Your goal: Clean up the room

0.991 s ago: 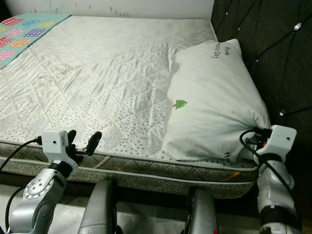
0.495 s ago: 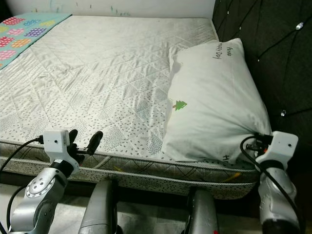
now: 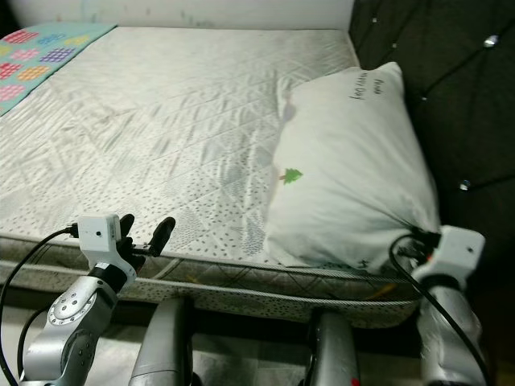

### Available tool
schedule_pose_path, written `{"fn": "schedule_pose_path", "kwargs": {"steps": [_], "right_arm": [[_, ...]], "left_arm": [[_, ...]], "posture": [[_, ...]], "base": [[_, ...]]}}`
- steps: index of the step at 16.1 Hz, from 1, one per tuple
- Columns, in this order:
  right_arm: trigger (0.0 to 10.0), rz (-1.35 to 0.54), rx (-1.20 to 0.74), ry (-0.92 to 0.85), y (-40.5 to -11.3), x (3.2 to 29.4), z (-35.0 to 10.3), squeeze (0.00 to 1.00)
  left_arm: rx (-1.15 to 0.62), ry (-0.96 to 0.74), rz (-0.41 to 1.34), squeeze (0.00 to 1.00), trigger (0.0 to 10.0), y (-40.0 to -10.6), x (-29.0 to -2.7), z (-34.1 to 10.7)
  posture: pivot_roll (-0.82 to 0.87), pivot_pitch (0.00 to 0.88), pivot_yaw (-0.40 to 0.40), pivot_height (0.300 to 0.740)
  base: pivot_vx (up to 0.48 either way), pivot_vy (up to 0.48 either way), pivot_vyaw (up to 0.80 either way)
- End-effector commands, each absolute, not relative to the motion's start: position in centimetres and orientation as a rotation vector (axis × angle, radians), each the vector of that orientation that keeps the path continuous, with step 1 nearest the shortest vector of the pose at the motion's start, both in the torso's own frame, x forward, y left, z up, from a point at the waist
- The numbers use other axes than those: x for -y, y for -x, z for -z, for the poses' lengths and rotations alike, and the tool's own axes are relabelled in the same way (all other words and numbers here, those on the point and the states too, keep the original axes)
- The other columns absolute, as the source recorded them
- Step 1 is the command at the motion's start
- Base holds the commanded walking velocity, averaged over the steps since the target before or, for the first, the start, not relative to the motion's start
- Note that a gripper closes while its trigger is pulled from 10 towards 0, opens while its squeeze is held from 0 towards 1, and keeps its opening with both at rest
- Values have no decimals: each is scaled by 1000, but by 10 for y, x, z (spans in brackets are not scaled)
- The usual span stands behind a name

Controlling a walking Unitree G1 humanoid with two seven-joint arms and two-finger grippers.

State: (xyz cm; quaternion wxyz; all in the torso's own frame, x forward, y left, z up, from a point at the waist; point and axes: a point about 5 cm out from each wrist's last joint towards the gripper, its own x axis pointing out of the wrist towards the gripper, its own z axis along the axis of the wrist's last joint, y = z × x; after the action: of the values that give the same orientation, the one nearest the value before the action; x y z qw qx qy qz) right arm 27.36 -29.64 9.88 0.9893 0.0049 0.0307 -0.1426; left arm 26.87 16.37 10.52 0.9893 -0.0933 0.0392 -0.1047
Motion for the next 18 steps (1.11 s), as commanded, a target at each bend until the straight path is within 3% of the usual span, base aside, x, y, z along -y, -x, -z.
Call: {"fn": "schedule_pose_path", "kwargs": {"steps": [1,2,9,10,18], "right_arm": [[6118,276,-115,4,-277,291,-92,0],[10000,259,-110,15,-284,287,-96,0],[10000,153,-72,43,-325,252,-114,0],[10000,135,-45,35,-330,248,-119,1000],[10000,138,134,130,-342,243,-163,1000]], "left_arm": [[-71,175,210,0,10000,-271,-165,-106],[-70,176,206,0,10000,-270,-165,-106],[-71,194,179,0,10000,-265,-163,-102],[-70,196,177,0,10000,-264,-163,-102],[-76,210,161,0,10000,-258,-161,-99]], "posture": [[25,42,37,517],[30,42,29,517],[40,55,6,517],[41,59,5,517],[32,82,-4,517]], "base": [[0,0,0],[0,0,0],[0,0,0],[0,0,0],[0,0,0]]}}
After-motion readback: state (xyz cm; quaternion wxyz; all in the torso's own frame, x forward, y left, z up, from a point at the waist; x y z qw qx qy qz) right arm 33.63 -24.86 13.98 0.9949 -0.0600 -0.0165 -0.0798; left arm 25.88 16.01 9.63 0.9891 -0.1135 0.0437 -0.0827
